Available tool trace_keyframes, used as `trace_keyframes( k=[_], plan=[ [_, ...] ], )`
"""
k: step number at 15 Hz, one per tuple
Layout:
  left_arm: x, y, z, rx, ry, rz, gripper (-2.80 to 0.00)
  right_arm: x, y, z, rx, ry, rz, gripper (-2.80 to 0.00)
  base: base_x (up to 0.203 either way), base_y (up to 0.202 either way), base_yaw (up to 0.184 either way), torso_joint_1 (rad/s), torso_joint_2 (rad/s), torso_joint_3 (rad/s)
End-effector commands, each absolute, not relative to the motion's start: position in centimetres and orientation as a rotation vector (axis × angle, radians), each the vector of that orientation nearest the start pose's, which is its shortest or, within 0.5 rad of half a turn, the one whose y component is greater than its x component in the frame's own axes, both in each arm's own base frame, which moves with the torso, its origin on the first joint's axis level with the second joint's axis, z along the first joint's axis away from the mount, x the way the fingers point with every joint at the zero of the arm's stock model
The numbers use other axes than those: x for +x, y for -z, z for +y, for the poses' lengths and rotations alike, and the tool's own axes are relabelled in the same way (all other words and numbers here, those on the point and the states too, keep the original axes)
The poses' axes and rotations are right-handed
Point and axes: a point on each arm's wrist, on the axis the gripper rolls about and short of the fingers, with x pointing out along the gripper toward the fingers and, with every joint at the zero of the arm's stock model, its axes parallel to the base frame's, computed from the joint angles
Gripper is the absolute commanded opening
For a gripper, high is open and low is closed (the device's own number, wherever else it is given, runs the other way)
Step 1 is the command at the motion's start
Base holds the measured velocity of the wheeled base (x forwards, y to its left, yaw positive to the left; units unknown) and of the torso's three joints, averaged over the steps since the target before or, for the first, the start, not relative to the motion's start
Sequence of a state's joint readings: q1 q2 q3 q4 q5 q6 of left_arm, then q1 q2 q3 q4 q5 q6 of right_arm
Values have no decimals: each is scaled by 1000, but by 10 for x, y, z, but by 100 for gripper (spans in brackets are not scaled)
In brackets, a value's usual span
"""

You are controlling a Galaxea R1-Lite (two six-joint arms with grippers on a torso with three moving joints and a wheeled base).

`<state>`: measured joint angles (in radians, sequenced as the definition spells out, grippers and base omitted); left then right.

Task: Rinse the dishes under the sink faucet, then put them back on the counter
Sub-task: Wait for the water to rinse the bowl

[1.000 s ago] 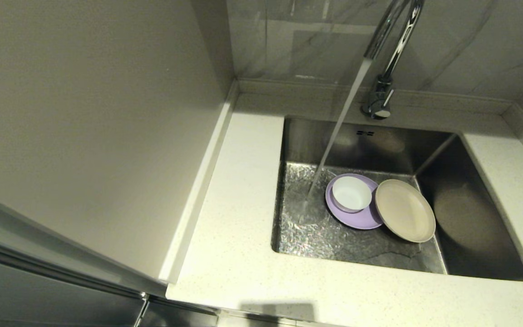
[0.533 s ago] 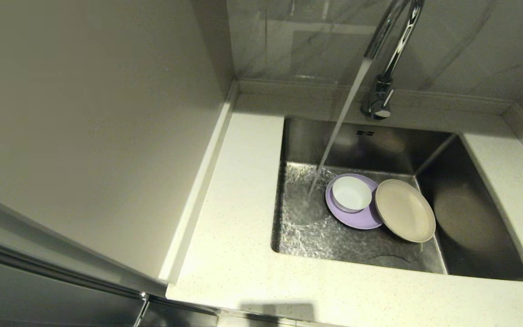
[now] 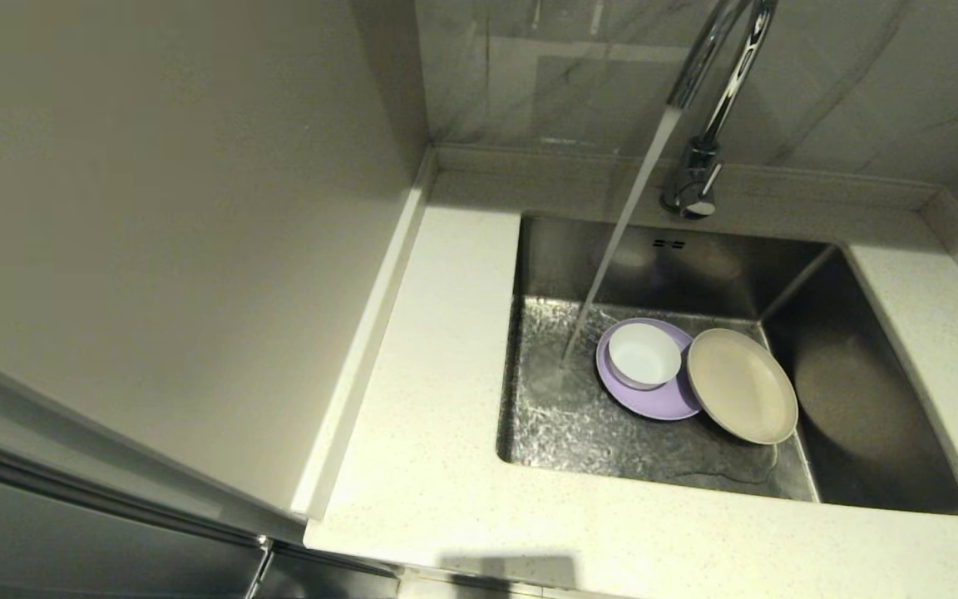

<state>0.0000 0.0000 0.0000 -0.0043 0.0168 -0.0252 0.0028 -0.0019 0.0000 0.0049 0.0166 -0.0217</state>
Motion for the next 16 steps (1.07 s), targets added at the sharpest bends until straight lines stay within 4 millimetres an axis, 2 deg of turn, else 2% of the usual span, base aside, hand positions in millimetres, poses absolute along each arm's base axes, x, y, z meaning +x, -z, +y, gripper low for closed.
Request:
trace_keyframes(
  k=[1, 16],
  plan=[
    [-23, -76, 0, -26, -17, -8, -280, -23, -75, 0, -20, -20, 4, -280, 0, 0, 0, 0, 0, 0],
    [-23, -76, 0, -26, -17, -8, -280, -23, -75, 0, -20, -20, 4, -280, 0, 0, 0, 0, 0, 0]
  ],
)
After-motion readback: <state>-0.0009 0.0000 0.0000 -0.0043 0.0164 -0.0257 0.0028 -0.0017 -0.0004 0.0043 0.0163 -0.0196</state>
